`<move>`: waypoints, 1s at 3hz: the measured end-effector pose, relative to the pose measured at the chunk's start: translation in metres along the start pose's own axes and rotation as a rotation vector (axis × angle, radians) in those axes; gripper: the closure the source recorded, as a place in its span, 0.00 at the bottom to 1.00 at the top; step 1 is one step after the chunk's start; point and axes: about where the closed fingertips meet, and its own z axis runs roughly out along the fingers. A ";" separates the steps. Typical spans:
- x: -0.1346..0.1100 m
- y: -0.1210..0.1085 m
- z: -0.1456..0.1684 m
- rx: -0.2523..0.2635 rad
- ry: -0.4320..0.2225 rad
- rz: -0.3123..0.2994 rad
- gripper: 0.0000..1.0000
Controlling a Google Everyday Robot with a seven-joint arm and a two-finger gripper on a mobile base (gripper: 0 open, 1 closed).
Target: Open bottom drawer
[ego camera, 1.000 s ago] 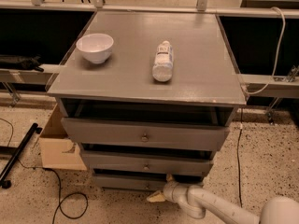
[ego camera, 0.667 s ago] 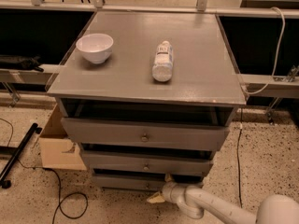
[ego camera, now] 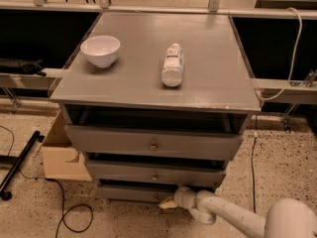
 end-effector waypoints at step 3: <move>0.000 0.000 0.000 0.000 0.000 0.000 0.42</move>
Offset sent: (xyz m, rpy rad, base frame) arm 0.0000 0.0000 0.0000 0.0000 0.0000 0.0000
